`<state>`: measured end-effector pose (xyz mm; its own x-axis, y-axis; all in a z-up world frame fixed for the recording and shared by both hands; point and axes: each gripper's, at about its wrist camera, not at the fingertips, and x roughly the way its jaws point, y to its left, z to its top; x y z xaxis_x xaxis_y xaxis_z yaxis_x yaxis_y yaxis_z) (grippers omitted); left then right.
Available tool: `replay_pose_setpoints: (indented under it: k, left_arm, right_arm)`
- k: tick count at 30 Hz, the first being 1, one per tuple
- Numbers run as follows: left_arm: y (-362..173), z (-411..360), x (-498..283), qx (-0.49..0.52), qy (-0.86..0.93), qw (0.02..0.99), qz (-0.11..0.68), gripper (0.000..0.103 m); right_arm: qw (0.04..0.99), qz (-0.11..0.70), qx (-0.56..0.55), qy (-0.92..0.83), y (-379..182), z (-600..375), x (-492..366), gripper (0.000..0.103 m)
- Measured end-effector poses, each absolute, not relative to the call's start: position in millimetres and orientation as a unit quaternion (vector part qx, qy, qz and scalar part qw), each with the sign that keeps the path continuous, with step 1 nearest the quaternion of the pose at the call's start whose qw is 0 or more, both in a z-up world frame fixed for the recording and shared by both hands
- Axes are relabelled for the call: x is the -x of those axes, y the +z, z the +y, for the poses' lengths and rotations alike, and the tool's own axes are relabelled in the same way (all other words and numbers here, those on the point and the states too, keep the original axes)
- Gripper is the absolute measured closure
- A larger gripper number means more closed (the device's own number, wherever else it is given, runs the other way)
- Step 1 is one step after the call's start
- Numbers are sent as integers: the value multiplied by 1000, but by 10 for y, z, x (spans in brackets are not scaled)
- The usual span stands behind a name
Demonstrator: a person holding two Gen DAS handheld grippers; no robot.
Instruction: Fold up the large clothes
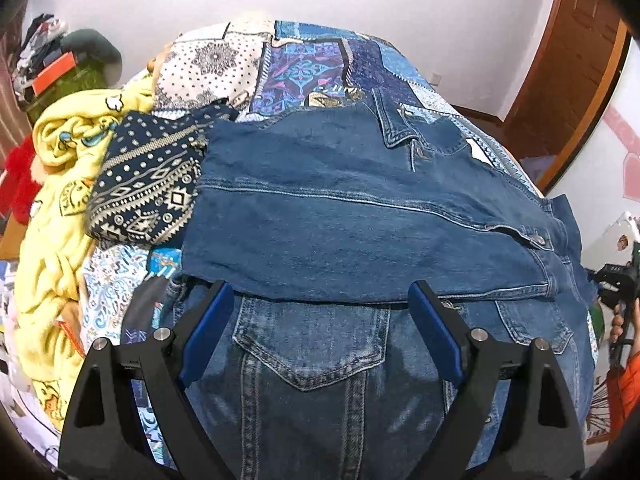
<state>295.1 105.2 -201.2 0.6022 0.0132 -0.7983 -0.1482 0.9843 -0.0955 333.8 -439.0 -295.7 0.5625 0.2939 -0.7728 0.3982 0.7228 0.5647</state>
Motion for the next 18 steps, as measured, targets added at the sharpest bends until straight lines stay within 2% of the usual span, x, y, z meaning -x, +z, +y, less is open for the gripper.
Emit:
replay_pose_setpoints:
  k: [5, 10, 15, 18]
  left_arm:
    - [-1945, 1057, -2901, 69, 42, 898, 433, 14]
    - [-1876, 1067, -2825, 65, 38, 905, 419, 14]
    - [-1829, 1099, -2773, 70, 33, 909, 410, 14]
    - [-1810, 1141, -2740, 77, 28, 910, 405, 14]
  right_arm:
    - [835, 430, -343, -22, -2502, -4296, -3272, 92]
    - [876, 376, -300, 21, -1792, -3975, -3218, 94]
    - [907, 324, -249, 100, -1102, -3329, -3235, 95]
    - [911, 314, -219, 155, -875, -2814, -3282, 95]
